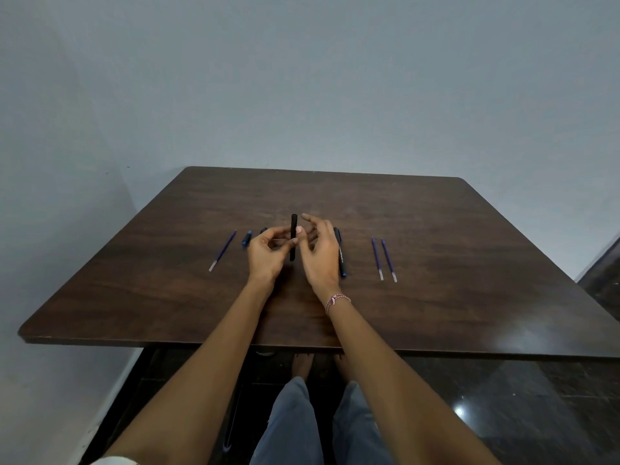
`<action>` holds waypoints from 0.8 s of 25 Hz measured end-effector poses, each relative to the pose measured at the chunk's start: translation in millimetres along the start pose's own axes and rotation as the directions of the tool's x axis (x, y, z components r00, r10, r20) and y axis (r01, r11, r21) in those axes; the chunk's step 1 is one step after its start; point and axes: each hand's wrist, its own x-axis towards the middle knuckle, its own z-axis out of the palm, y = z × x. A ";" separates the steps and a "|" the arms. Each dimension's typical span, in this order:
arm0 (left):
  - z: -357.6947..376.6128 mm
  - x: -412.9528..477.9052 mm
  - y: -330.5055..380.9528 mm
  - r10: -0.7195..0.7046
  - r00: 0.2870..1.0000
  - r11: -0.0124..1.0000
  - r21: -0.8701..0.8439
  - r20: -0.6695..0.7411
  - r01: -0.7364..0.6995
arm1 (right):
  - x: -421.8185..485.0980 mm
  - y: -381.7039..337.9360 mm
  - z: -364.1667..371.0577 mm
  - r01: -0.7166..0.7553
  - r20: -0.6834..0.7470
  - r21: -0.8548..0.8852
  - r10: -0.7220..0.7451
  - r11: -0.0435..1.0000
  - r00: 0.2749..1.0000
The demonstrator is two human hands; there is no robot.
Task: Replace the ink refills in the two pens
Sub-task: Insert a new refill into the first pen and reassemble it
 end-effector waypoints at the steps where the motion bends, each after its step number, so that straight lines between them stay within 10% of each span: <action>1: -0.4 0.6 -0.3 -0.011 1.000 1.000 -0.014 -0.015 0.011 | 1.8 -1.7 -5.0 0.003 -0.020 -0.021 -0.003 1.000 1.000; 10: 4.1 1.7 -1.6 -0.039 0.999 0.998 0.041 -0.027 0.040 | 45.7 24.4 -99.8 -0.203 -0.067 -0.735 0.230 0.647 0.971; 20: 5.1 -2.9 4.0 -0.028 0.999 0.995 0.091 0.016 0.027 | 49.1 30.1 -108.8 -0.200 0.021 -0.822 0.378 0.534 0.926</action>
